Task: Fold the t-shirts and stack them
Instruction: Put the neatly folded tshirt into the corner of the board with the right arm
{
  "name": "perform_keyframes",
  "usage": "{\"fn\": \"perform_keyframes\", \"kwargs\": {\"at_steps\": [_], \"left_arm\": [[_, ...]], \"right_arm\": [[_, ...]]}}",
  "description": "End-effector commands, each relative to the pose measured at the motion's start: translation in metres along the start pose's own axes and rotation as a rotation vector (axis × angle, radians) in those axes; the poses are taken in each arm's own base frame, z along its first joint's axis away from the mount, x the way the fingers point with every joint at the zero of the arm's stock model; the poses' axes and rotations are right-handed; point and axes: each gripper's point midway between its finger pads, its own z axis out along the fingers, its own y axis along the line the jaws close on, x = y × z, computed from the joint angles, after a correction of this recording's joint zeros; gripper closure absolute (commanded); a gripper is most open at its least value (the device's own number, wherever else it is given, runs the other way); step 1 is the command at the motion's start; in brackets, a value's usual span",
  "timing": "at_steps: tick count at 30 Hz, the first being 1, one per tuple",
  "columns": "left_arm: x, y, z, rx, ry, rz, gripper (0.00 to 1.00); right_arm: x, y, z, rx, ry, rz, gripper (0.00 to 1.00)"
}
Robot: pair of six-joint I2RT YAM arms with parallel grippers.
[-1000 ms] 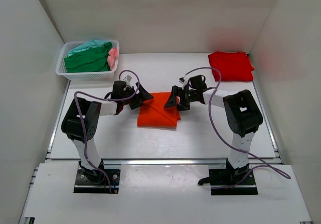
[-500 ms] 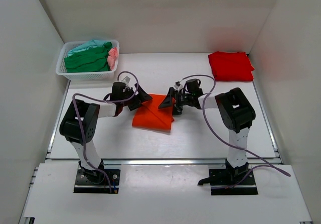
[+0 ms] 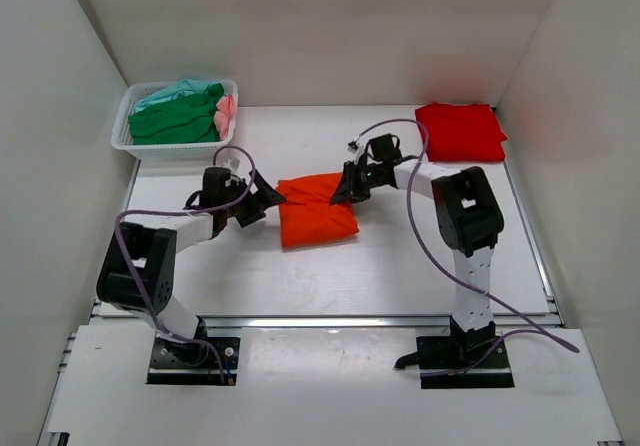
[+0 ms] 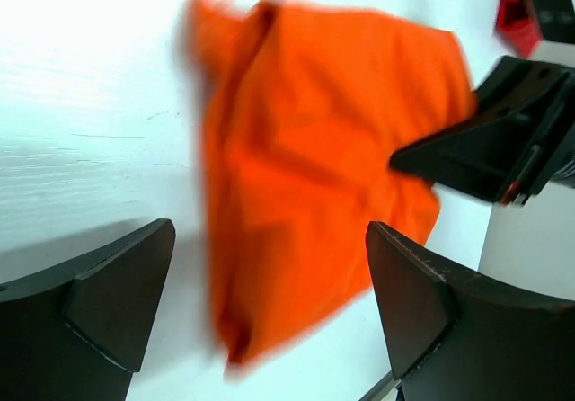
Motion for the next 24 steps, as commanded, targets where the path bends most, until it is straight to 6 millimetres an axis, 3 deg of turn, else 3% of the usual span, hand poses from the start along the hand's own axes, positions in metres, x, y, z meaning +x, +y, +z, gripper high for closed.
{"fn": "perform_keyframes", "kwargs": {"at_steps": [1, 6, 7, 11, 16, 17, 18, 22, 24], "left_arm": [[-0.019, -0.022, -0.027, 0.027, -0.068, 0.072, 0.01], [-0.031, -0.033, -0.04, 0.057, -0.13, 0.074, 0.02], [-0.028, -0.035, -0.04, 0.064, -0.121, 0.077, 0.01], [-0.025, -0.031, -0.039, 0.057, -0.11, 0.094, 0.01], [-0.02, -0.019, -0.042, 0.026, -0.097, 0.102, 0.01], [-0.021, -0.016, -0.042, 0.019, -0.099, 0.106, 0.01], [-0.018, -0.01, -0.042, 0.005, -0.091, 0.105, 0.02], [-0.018, -0.005, -0.04, -0.007, -0.084, 0.116, 0.01], [-0.014, -0.004, -0.037, -0.01, -0.063, 0.112, 0.01]], "right_arm": [[-0.041, -0.019, -0.073, 0.208, -0.084, -0.288, 1.0], [-0.087, -0.033, -0.137, 0.347, -0.204, -0.493, 1.0], [-0.095, -0.029, -0.143, 0.36, -0.225, -0.522, 0.99], [-0.126, -0.047, -0.178, 0.466, -0.274, -0.627, 1.0], [-0.167, -0.071, -0.232, 0.55, -0.358, -0.626, 1.0], [-0.176, -0.063, -0.239, 0.549, -0.38, -0.659, 1.0], [-0.182, -0.071, -0.261, 0.58, -0.406, -0.652, 1.0], [-0.209, -0.086, -0.297, 0.607, -0.457, -0.693, 1.0], [-0.218, -0.107, -0.317, 0.627, -0.465, -0.667, 0.99]]}}
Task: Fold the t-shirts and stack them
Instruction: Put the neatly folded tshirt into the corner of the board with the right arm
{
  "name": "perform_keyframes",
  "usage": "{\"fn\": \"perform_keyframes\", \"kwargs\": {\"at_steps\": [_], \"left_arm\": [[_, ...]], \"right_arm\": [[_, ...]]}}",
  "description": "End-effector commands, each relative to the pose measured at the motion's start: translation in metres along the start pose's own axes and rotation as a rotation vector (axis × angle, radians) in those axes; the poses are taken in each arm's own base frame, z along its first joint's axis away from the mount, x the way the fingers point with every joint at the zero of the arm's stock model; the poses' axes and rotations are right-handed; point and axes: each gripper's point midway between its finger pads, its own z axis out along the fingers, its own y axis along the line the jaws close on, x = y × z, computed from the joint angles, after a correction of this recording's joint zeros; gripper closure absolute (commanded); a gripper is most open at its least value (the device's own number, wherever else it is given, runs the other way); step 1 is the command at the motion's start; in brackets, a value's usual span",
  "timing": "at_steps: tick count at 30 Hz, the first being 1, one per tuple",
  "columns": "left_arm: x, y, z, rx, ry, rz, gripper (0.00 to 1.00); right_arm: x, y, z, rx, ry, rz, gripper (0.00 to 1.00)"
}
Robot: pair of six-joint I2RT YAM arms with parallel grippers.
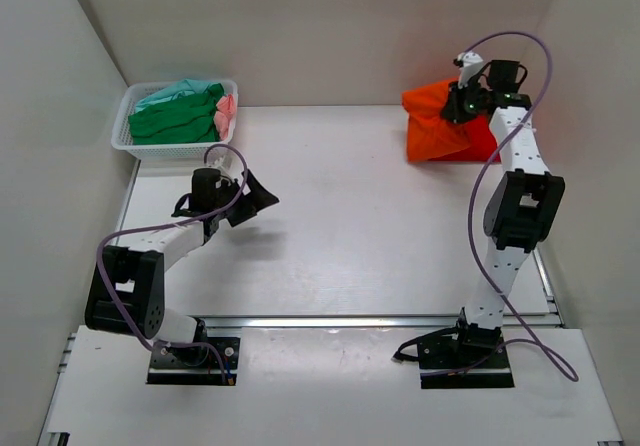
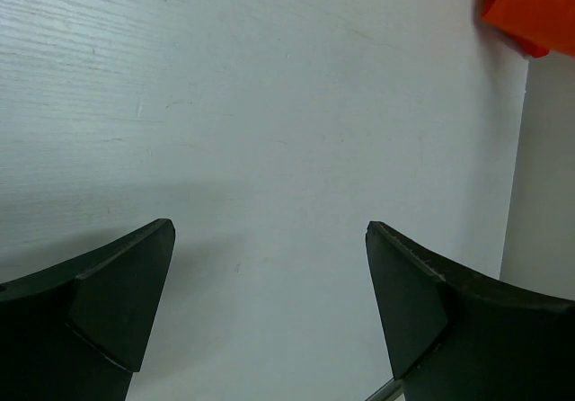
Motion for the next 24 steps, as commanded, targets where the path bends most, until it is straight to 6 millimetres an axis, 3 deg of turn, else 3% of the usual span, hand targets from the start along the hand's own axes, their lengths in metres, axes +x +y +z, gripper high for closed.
{"fn": "perform_keyframes", "kwargs": {"at_steps": [1, 5, 8, 11, 16, 20, 22, 23, 24], "left_arm": [[-0.001, 0.001, -0.001, -0.002, 0.003, 0.034, 0.01], [0.001, 0.003, 0.0, -0.01, 0.013, 0.051, 0.02], [-0.004, 0.009, -0.001, -0.037, 0.007, 0.061, 0.01], [0.0, 0.012, 0.0, -0.049, 0.025, 0.079, 0.01], [0.008, 0.012, 0.004, -0.043, 0.042, 0.087, 0.01], [0.018, 0.003, 0.009, -0.022, 0.086, 0.13, 0.01], [0.022, 0.004, 0.009, -0.03, 0.112, 0.135, 0.01], [0.023, 0.006, 0.007, -0.03, 0.118, 0.132, 0.01], [0.024, 0.001, 0.007, -0.011, 0.124, 0.143, 0.02]], "right_arm": [[-0.01, -0.057, -0.002, 0.04, -0.047, -0.045, 1.0], [0.006, -0.101, 0.009, 0.056, -0.048, 0.008, 1.0], [0.033, -0.139, 0.029, 0.106, -0.019, 0.047, 1.0], [0.05, -0.16, 0.043, 0.184, 0.005, 0.046, 1.0], [0.036, -0.191, 0.052, 0.41, -0.038, -0.061, 1.0], [0.01, -0.214, 0.04, 0.597, -0.118, -0.129, 0.99], [0.013, -0.228, 0.024, 0.776, -0.09, -0.159, 0.85], [-0.005, -0.232, 0.013, 0.876, -0.128, -0.205, 0.75], [-0.01, -0.227, 0.011, 0.911, -0.114, -0.253, 0.43]]}}
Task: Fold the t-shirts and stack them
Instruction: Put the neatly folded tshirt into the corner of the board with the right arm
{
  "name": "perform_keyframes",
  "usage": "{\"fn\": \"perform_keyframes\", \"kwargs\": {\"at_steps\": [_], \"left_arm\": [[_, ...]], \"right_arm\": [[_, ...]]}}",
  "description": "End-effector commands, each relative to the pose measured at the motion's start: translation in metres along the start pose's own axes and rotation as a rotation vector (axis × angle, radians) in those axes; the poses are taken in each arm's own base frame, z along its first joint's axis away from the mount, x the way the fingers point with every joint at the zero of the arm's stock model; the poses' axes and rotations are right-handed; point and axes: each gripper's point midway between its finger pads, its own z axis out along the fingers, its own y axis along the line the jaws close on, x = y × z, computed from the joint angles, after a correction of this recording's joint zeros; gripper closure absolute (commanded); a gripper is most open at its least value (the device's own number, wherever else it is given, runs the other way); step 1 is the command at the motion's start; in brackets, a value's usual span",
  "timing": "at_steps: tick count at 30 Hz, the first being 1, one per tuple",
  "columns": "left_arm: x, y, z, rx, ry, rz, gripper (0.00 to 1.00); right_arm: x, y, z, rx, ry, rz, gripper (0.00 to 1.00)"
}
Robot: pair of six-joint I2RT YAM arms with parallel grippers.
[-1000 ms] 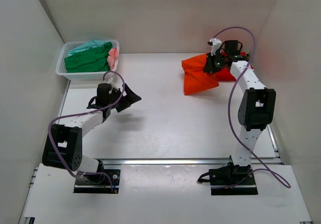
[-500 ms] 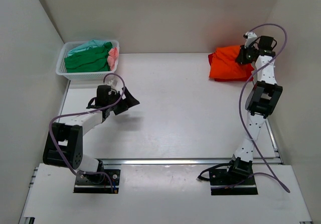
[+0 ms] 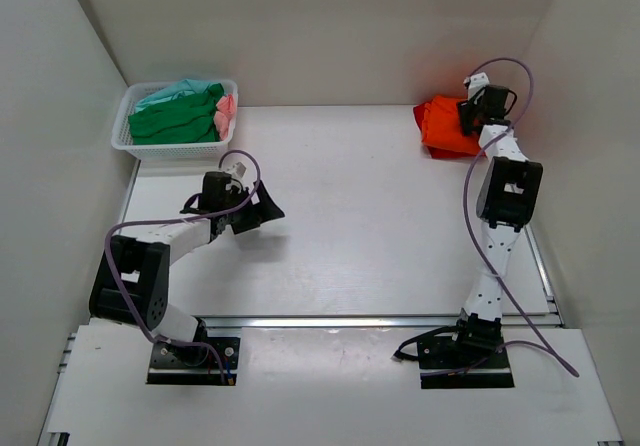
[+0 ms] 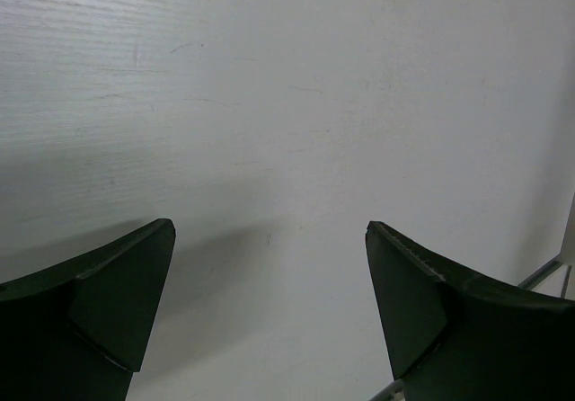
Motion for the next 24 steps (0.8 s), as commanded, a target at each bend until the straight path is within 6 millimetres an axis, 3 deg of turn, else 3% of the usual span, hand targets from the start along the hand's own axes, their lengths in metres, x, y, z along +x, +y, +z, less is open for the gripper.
{"fn": "perform_keyframes", "kwargs": {"at_steps": [1, 5, 8, 9, 10, 13, 14, 15, 16, 17, 19, 22, 24], "left_arm": [[-0.007, -0.015, -0.004, 0.054, 0.008, 0.051, 0.01], [-0.009, -0.023, -0.014, 0.101, 0.011, 0.075, 0.01], [-0.005, -0.039, -0.027, 0.126, 0.031, 0.145, 0.01], [-0.002, -0.038, -0.032, 0.109, 0.025, 0.156, 0.01], [0.0, -0.038, -0.037, 0.083, 0.026, 0.155, 0.02], [-0.001, -0.054, -0.055, 0.126, 0.008, 0.165, 0.01], [0.005, -0.058, -0.059, 0.145, 0.016, 0.177, 0.01], [0.004, -0.065, -0.067, 0.159, -0.003, 0.204, 0.02], [0.009, -0.073, -0.074, 0.168, 0.01, 0.256, 0.01], [0.017, -0.085, -0.083, 0.185, 0.04, 0.291, 0.01], [0.024, -0.096, -0.097, 0.161, 0.022, 0.371, 0.01], [0.045, -0.108, -0.121, 0.258, -0.001, 0.405, 0.01], [0.048, -0.098, -0.131, 0.267, -0.017, 0.367, 0.01]], "right_arm": [[-0.093, -0.082, -0.053, 0.457, -0.196, -0.111, 0.3], [-0.109, -0.12, -0.106, 0.673, -0.194, 0.018, 0.16], [-0.122, -0.125, -0.159, 0.696, -0.169, 0.106, 0.08], [-0.114, -0.106, -0.158, 0.616, -0.133, 0.127, 0.07], [-0.113, -0.093, -0.172, 0.572, -0.128, 0.167, 0.05], [-0.097, -0.009, -0.211, 0.359, -0.056, 0.157, 0.01], [-0.08, 0.012, -0.227, 0.32, -0.005, 0.134, 0.01], [-0.075, 0.047, -0.236, 0.266, 0.028, 0.105, 0.01], [-0.055, 0.082, -0.253, 0.209, 0.077, 0.08, 0.0], [-0.04, 0.099, -0.269, 0.189, 0.099, 0.068, 0.01], [-0.023, 0.152, -0.301, 0.097, 0.097, 0.095, 0.01], [-0.003, 0.193, -0.344, -0.036, 0.045, 0.227, 0.01], [0.01, 0.205, -0.369, -0.117, 0.004, 0.296, 0.0]]}}
